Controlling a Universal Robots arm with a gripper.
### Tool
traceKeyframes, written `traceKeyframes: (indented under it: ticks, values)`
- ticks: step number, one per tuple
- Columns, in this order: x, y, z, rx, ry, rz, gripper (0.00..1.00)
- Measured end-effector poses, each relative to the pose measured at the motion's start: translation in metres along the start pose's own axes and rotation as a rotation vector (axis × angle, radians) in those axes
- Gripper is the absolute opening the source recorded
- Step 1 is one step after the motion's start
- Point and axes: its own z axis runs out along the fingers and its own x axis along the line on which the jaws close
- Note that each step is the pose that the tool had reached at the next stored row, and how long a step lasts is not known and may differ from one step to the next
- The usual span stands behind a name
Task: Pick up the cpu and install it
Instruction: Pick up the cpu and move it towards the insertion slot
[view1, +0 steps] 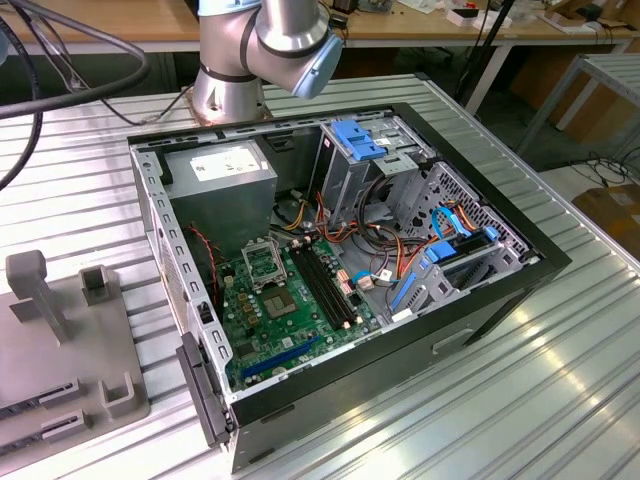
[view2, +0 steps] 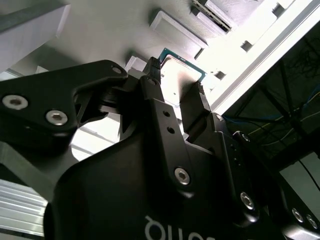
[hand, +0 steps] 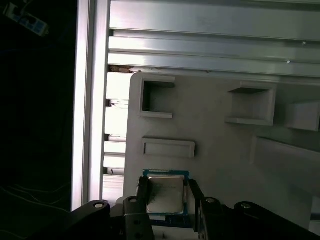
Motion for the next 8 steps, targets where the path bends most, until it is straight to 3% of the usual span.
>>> traceKeyframes:
  ticks: [8]
  values:
    - [0.0002, -0.0001, -0.0048, 0.0001, 0.0001, 0.000, 0.41]
